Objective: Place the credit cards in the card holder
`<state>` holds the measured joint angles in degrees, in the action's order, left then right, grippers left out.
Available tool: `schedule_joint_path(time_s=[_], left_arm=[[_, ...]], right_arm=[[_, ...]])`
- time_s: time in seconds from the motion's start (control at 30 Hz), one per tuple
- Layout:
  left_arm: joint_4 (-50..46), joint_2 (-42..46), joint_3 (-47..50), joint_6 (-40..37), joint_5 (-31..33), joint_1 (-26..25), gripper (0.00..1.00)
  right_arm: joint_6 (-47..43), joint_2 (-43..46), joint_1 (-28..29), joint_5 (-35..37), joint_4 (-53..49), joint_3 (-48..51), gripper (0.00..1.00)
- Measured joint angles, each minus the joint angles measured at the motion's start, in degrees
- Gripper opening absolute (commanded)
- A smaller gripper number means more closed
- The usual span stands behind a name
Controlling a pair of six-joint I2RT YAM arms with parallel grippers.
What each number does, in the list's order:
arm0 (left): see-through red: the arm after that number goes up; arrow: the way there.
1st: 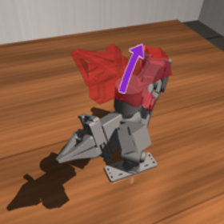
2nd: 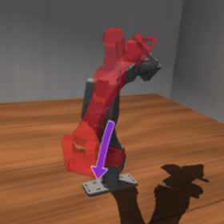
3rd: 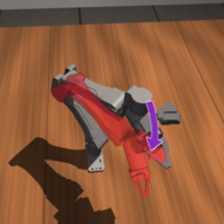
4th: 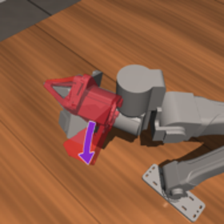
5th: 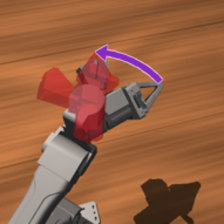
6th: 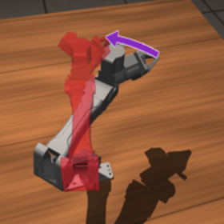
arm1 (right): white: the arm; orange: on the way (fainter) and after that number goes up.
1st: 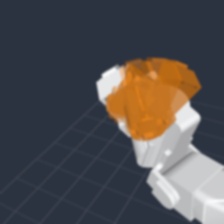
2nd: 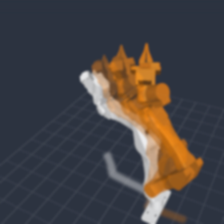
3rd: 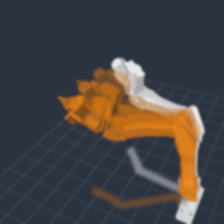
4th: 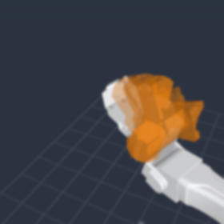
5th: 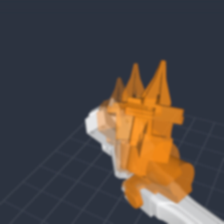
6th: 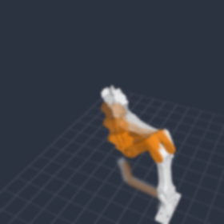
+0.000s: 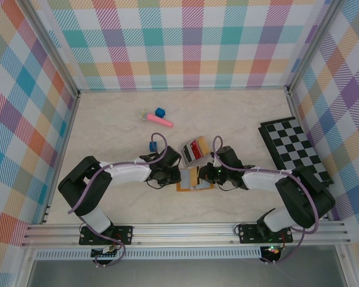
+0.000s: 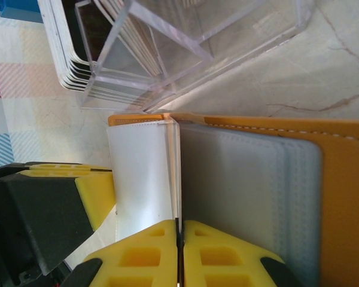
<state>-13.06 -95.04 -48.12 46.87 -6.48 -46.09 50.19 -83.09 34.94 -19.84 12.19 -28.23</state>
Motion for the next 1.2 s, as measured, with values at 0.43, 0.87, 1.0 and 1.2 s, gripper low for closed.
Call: schedule_joint_path(time_s=[0.43, 0.87, 1.0, 1.2], left_arm=[[0.6, 1.6, 1.0, 0.9, 1.1, -0.9, 0.34], [2.8, 9.4, 5.2, 4.0, 4.0, -1.1, 0.71], [3.8, 7.4, 4.8, 3.3, 2.9, -1.1, 0.62], [2.2, 3.4, 3.3, 2.9, 3.3, -1.0, 0.32]], right_arm=[[0.2, 0.0, 0.4, 0.7, 0.0, 0.6, 0.08], [0.9, -1.1, 0.7, 0.6, 1.1, 0.8, 0.08], [1.7, -1.1, 0.7, 0.4, 1.9, 1.1, 0.08], [3.2, -1.1, 0.7, 0.2, 3.5, 2.1, 0.08]])
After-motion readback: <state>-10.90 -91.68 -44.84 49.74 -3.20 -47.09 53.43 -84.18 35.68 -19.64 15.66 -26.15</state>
